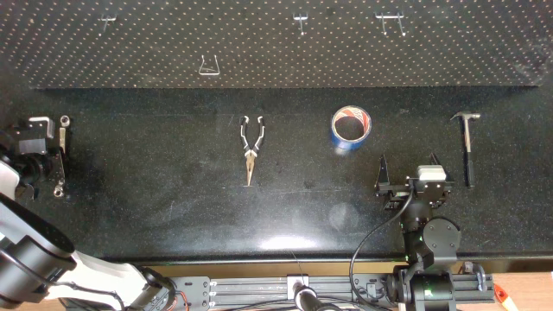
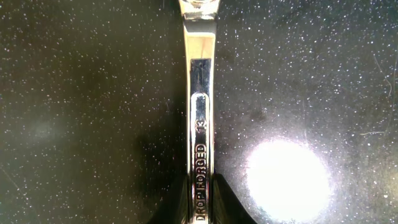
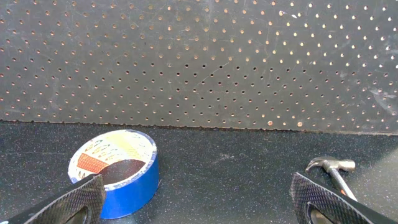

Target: Place Tools Onto Pegboard

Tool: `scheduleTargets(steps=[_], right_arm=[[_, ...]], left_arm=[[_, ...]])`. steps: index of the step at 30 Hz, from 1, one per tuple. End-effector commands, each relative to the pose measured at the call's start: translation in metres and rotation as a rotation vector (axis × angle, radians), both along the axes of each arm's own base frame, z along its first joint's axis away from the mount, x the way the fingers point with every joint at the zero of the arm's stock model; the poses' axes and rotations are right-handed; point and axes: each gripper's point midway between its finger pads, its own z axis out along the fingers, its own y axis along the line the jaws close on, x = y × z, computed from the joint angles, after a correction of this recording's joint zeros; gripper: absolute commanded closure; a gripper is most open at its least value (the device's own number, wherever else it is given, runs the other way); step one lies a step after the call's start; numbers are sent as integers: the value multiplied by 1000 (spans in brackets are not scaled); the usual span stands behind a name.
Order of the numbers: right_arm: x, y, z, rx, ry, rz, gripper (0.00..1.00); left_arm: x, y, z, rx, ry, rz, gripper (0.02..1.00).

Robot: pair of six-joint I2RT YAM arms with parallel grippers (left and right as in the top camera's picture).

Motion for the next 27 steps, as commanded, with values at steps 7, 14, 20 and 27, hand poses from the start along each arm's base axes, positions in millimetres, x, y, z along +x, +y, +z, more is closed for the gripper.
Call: scheduleTargets(steps=[7,14,20,27], right_arm=[[0,1,-2,-13,6,6,38],[0,1,-2,-13,6,6,38],[0,1,-2,-13,6,6,38],[0,1,-2,-13,6,6,38]], left_arm=[[-7,-1,-11,-19,43,18,991],[-8,-2,-4,-25,38,43,996],[3,-6,78,17,-154,134,993],[0,-27,192,199,-395,120,993]])
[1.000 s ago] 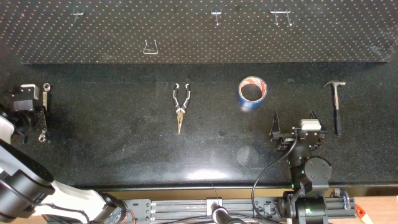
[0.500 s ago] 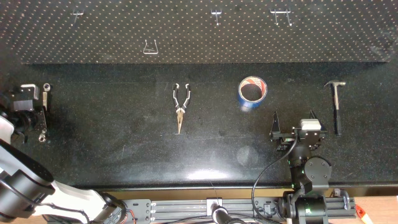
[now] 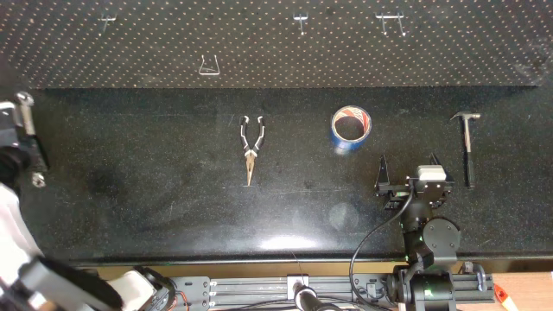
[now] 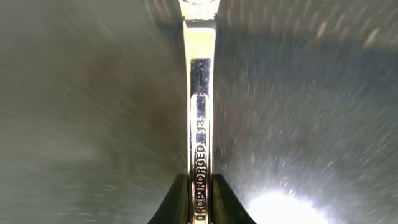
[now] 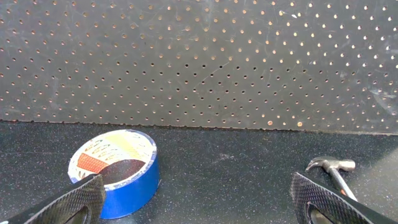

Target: Place Tools Onto Pegboard

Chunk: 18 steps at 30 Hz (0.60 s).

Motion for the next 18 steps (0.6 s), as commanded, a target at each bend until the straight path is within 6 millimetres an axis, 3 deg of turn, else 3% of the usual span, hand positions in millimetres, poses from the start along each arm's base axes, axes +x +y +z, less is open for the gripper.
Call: scheduleTargets(steps=[1,6,11,12,15,18], right_arm=[[0,1,-2,-13,7,6,38],[0,1,-2,-13,7,6,38],[0,1,-2,-13,7,6,38],[0,1,-2,-13,7,6,38],[0,1,-2,-13,7,6,38],[0,1,-2,-13,7,6,38]], left_arm=[[2,-29,68,94,-148,-41,993],[2,-101,117,187,-232,-190,991],[-3,-140,138,163,-296,-207,996],[-6,-155,150,155,-339,-228,993],[-12,-174,167,176,-405,-275,991],[-18,-184,171,201,-470,-300,991]])
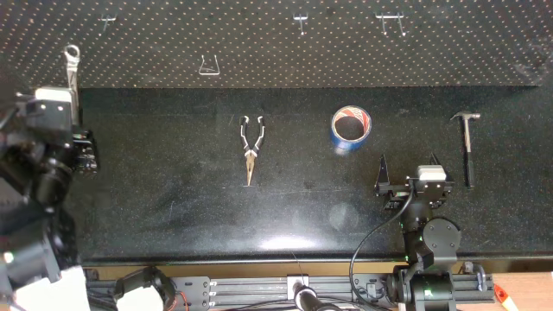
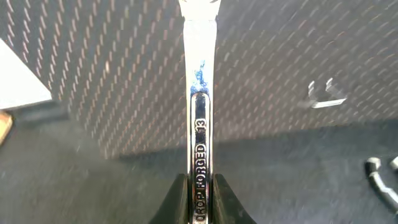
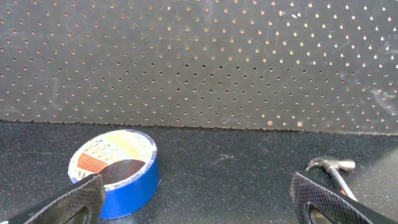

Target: Place Tools Onto Pegboard

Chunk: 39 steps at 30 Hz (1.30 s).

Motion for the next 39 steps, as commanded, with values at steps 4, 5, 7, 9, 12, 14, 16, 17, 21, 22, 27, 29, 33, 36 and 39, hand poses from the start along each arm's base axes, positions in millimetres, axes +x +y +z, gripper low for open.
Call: scheduleTargets(steps=[4,5,7,9,12,14,16,17,21,22,27,29,33,36,39], right_arm=[[0,1,-2,-13,6,6,38],[0,1,-2,-13,7,6,38],[0,1,-2,-13,7,6,38],[0,1,-2,-13,7,6,38],[0,1,-2,-13,6,6,38],[0,1,-2,-13,6,6,38],[0,1,-2,-13,7,6,38],[0,1,-2,-13,7,6,38],[0,1,-2,-13,7,6,38],[0,1,-2,-13,7,6,38],[0,1,-2,-13,7,6,38],[0,1,-2,-13,6,6,38],[0,1,-2,-13,7,6,38],[0,1,-2,-13,6,6,38],[0,1,-2,-13,7,6,38]], left_arm=[[-21,-16,4,39,-193,-7,991],[-21,-16,-2,43,-202,-7,991],[-18,-15,-11,45,-208,-8,993],[-13,-13,-27,43,-201,-7,991],[0,-7,-54,36,-185,-6,991],[7,-5,-67,27,-161,-5,991],[17,-1,-76,12,-137,-2,993],[24,5,-79,-21,-139,20,993],[32,21,-71,-87,-193,87,993],[33,23,-68,-81,-207,91,996],[48,22,-65,-83,-242,46,993],[52,18,-66,-98,-233,16,993],[60,18,-68,-106,-216,8,991],[69,13,-67,-112,-208,-15,991],[74,8,-71,-124,-194,-38,991]])
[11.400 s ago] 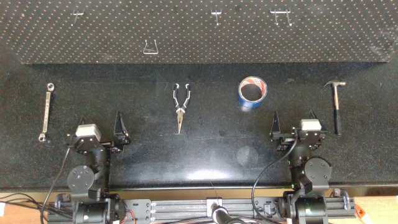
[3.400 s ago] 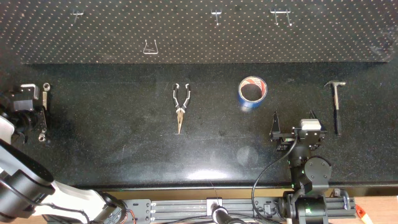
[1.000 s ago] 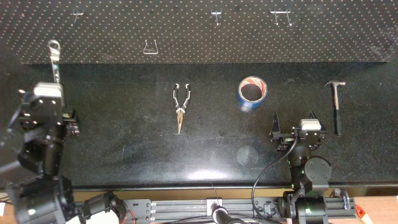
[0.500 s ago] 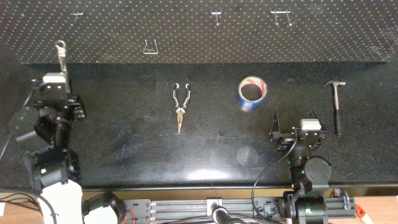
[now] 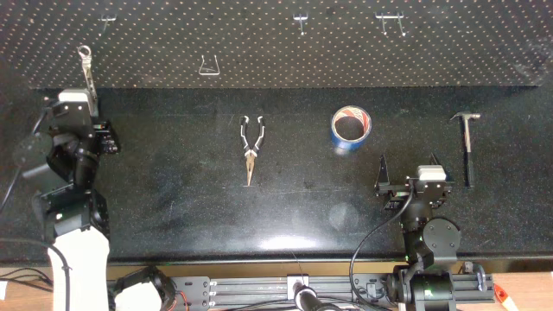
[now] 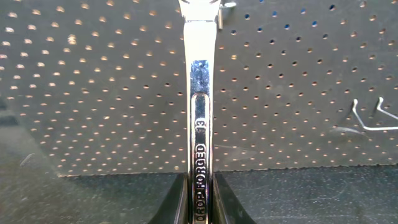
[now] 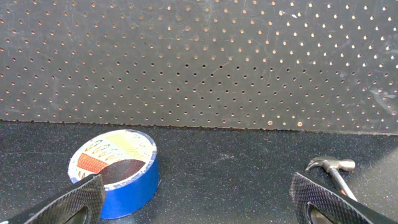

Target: Place Tools Onto Pegboard

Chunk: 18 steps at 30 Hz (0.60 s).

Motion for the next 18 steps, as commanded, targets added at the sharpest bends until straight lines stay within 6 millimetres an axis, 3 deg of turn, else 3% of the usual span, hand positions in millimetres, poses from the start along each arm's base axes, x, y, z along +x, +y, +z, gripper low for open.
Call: scheduleTargets(steps=[1,9,18], right_arm=[[0,1,-2,-13,7,6,38],[0,1,-2,-13,7,6,38],[0,1,-2,-13,7,6,38]], left_arm=[[14,-10,21,-14,-43,-61,991],[18,-9,12,-23,-23,-64,993],[25,-6,24,-16,-41,-64,991]])
